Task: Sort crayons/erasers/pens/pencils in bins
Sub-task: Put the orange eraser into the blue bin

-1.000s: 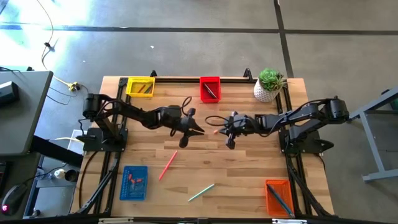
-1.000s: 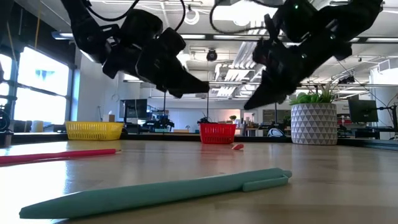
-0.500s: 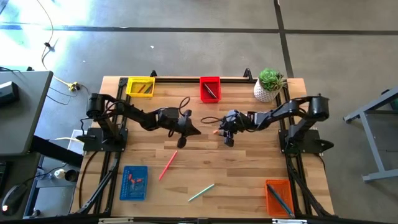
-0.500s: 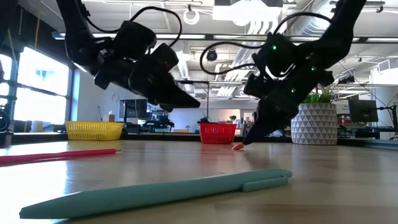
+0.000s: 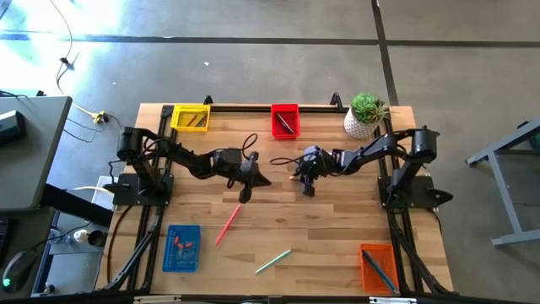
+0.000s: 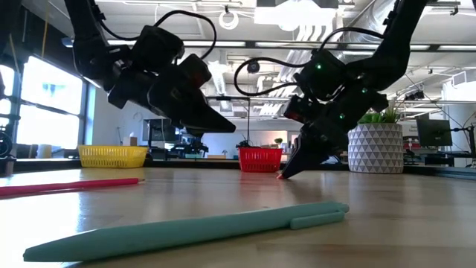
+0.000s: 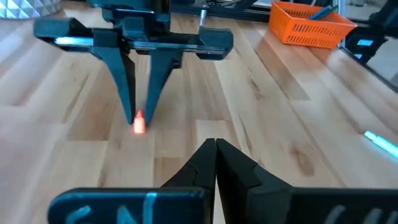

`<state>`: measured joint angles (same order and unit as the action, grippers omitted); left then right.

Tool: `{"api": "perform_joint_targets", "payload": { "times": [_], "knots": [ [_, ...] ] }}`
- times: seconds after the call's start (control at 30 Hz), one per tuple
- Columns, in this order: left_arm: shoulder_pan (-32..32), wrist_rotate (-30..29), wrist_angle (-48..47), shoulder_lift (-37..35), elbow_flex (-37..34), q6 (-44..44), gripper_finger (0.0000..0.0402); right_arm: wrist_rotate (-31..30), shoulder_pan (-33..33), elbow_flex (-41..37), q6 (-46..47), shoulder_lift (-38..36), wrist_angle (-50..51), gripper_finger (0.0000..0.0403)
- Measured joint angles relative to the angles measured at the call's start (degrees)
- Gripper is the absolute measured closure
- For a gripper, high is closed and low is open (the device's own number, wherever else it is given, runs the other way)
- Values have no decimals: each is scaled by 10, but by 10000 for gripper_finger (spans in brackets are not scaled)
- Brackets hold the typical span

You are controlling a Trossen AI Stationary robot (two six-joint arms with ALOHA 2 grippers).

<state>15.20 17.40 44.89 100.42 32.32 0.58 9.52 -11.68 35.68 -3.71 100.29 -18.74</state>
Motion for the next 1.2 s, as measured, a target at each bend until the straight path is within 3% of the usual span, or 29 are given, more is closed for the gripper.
{"api": "perform_joint_targets", "payload": {
  "times": [0.13,0.23,0.37,0.53,0.63,0.7,0.9,1.2],
  "knots": [
    [0,7,-3,0,0,51,397,0,0,0,2,-3,1,391],
    [-7,-4,-7,0,0,49,383,11,0,-2,15,-3,-16,393],
    [-43,-80,-5,0,0,-57,351,75,6,11,53,-4,-56,388],
    [-97,-193,-5,0,7,-205,310,84,31,40,100,-5,-92,397],
    [-122,-271,13,0,9,-247,292,89,44,58,128,-5,-97,399],
    [-130,-284,21,0,9,-263,285,90,52,68,140,-5,-94,399],
    [-145,-287,21,0,9,-277,287,93,69,87,171,-5,-98,399],
    [-171,-349,24,0,9,-338,318,101,70,90,256,-5,-120,400]
  ]
}}
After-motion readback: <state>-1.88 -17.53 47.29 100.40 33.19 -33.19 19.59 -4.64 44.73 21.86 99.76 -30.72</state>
